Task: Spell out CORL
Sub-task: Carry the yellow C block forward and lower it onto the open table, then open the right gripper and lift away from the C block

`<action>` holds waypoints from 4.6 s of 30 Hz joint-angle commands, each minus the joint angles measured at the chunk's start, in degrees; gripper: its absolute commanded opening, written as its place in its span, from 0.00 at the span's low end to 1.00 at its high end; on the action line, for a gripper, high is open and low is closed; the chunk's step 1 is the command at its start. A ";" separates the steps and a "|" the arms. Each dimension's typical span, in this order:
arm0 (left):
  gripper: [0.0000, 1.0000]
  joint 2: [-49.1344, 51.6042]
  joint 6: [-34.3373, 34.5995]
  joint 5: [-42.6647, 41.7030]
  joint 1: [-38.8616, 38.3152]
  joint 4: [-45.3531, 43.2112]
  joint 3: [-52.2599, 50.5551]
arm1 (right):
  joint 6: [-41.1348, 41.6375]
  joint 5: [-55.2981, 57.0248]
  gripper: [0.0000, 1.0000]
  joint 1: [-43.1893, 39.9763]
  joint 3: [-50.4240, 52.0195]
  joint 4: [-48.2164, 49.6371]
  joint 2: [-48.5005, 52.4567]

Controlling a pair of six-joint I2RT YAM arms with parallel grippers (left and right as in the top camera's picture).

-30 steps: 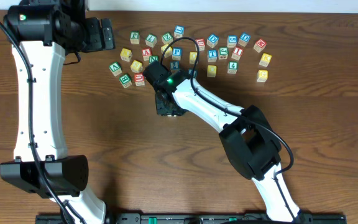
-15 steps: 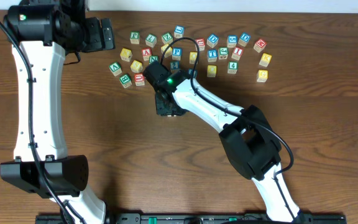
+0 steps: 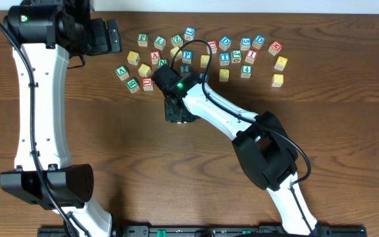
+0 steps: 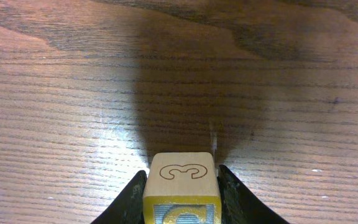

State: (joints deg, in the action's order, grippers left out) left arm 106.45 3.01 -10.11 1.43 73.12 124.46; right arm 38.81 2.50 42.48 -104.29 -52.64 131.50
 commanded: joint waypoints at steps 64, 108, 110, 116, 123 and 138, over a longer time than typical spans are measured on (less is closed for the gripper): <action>0.98 0.72 0.31 0.72 0.04 0.15 -0.50 | -1.25 -0.61 0.35 -1.66 0.22 -1.57 -1.05; 0.98 0.72 0.31 0.72 0.04 0.15 -0.50 | -5.81 -1.62 0.40 -1.68 0.13 -1.86 -1.92; 0.98 0.72 0.31 0.72 0.04 0.15 -0.50 | -7.02 -1.49 0.42 -1.68 0.09 -1.86 -3.39; 0.98 0.72 0.31 0.72 0.04 0.15 -0.50 | -8.96 -0.17 0.44 -3.58 0.07 -2.23 -11.69; 0.98 0.72 0.31 0.72 0.04 0.15 -0.50 | -11.76 -0.52 0.46 -10.40 0.07 -5.84 -19.30; 0.98 0.72 0.31 0.72 0.04 0.15 -0.50 | -23.30 -11.69 0.54 -20.50 -1.92 -10.38 -20.37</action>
State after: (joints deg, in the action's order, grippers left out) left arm 106.45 3.03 -10.11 1.43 73.14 124.46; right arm 19.40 -6.94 23.81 -104.09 -62.70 112.42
